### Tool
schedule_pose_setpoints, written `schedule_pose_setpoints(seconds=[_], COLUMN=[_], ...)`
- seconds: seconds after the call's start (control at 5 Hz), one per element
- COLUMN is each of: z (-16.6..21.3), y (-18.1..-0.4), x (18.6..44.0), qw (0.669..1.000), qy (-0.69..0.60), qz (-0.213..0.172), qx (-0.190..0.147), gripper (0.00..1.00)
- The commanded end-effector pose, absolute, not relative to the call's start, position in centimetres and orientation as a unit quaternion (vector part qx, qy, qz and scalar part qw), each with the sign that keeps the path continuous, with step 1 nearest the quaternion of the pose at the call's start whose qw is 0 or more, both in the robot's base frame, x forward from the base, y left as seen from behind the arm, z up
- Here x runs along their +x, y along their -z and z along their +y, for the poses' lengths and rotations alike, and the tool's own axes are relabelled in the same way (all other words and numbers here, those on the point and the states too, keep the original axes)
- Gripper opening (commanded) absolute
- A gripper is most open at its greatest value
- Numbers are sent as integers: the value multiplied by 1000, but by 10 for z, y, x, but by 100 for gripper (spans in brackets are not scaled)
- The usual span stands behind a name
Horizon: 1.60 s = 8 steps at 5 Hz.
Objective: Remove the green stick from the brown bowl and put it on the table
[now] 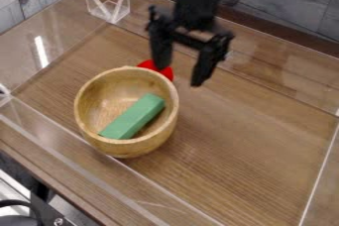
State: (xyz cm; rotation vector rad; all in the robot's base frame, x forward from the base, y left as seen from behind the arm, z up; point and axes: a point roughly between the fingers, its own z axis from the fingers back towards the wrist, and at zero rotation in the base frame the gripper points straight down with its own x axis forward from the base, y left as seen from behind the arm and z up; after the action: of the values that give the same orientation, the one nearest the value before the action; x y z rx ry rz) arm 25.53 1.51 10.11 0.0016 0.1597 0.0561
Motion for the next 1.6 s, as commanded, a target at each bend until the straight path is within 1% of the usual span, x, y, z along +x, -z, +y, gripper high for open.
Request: schedule_pose_setpoints(seconds=[0.0,0.2,0.4,0.6,1.0,1.2,1.4], z=[30,47,57,59,65,61,58], y=[-105,-88,-72,-61,-44,-39,-36], x=[244,230,222,222,221,217,213], qw=[999,1000,1000,999,993,993,993], qy=[-33,-14,-1,-47,-116,-117,-119], qz=[32,21,7,1,0,-3,-9], qx=[7,9,9,7,4,4,5], gripper=[100,100,100,100,100,100,0])
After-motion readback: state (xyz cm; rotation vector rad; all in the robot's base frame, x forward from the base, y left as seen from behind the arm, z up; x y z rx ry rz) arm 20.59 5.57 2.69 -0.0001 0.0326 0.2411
